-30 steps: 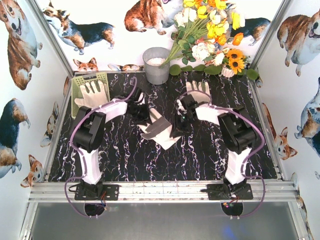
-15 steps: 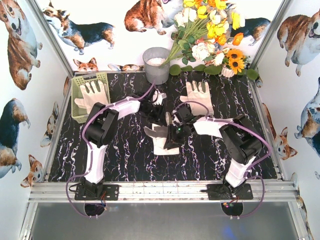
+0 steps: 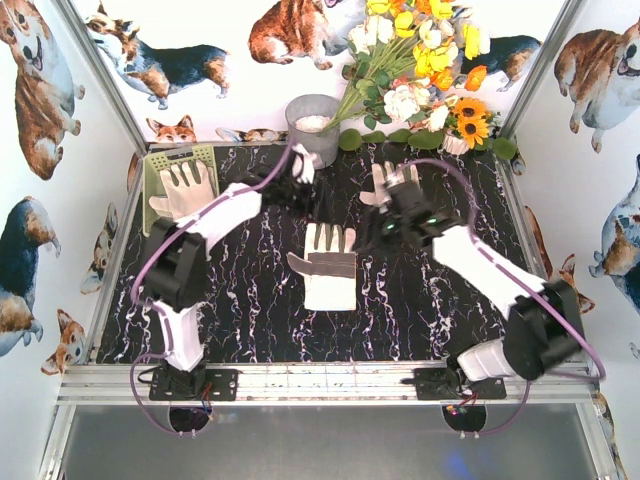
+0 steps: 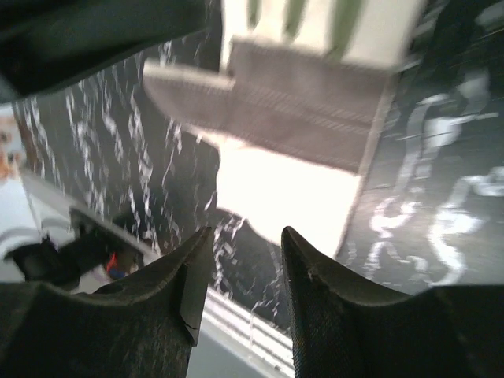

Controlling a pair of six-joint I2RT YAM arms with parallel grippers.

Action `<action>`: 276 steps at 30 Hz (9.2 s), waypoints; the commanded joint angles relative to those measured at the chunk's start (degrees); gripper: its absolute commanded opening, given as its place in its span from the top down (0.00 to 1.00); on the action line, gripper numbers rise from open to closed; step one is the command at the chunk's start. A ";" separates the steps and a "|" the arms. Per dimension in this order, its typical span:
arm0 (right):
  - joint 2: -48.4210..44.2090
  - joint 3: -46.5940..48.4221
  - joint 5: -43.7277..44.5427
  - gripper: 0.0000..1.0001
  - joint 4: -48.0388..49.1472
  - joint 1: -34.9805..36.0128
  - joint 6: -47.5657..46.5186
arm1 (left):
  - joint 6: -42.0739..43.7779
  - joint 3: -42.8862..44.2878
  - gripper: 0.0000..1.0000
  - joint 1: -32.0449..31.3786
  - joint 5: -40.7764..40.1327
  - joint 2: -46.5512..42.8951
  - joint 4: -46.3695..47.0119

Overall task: Put the gloves into the storage basket
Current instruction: Place the glove at the center of the board, then pick up the glove from the center of the board, then pair the glove with the glove, then pick up the glove from the center of the board.

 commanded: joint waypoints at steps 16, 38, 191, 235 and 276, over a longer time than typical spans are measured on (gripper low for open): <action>28.51 30.95 30.26 0.38 -14.26 -17.87 -19.39 | -5.08 -8.09 0.38 7.05 -19.85 -19.30 -1.79; 58.13 62.60 19.55 0.47 -18.27 -25.22 -29.34 | -5.88 -4.62 0.37 7.23 -28.42 -23.60 -14.01; 9.98 -1.59 15.88 1.00 9.83 3.55 -0.25 | 2.52 -33.69 1.00 6.68 1.94 -16.62 17.27; 0.27 -8.64 -3.12 0.46 11.77 -2.75 2.49 | 1.65 -27.13 0.69 6.81 2.79 -13.57 11.46; 19.70 -16.64 -14.37 0.45 39.17 -5.28 13.94 | 0.76 -27.07 0.82 4.65 10.58 -2.07 9.01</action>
